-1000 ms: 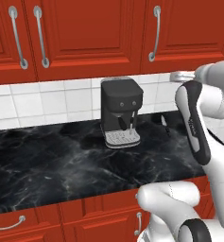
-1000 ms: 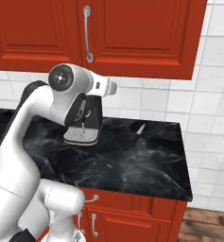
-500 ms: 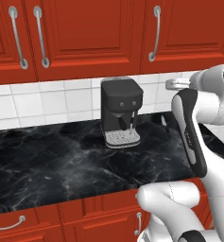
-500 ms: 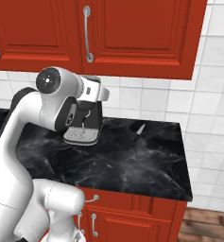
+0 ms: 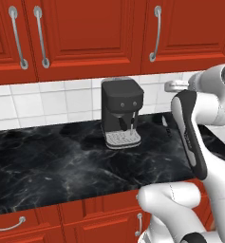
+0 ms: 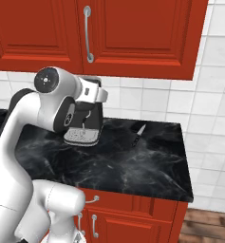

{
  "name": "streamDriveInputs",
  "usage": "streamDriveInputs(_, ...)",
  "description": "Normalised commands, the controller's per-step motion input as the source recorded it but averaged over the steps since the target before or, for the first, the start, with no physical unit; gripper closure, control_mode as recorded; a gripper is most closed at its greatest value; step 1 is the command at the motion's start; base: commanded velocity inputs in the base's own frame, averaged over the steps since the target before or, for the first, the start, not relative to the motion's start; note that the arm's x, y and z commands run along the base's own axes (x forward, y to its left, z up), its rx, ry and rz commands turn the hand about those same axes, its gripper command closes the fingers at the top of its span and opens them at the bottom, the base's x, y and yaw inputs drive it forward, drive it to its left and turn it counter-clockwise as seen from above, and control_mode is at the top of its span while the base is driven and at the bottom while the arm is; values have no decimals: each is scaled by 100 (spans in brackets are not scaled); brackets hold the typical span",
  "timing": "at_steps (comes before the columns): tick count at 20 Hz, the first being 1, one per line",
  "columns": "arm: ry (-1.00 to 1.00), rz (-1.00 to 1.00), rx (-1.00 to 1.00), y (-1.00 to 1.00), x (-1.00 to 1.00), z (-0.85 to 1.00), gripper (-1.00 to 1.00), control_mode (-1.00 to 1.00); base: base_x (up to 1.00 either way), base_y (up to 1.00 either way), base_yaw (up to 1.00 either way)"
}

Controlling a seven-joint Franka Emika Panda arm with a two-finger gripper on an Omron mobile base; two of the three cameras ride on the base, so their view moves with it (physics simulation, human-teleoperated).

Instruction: Close all open cabinet doors.

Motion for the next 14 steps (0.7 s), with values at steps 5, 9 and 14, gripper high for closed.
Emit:
streamDriveInputs(5,0,0,0,0,0,0,-100,100,-49,74,23)
streamDriveInputs(9,0,0,0,0,0,0,-100,100,-25,100,39)
streamDriveInputs(14,0,0,0,0,0,0,-100,100,-18,96,48)
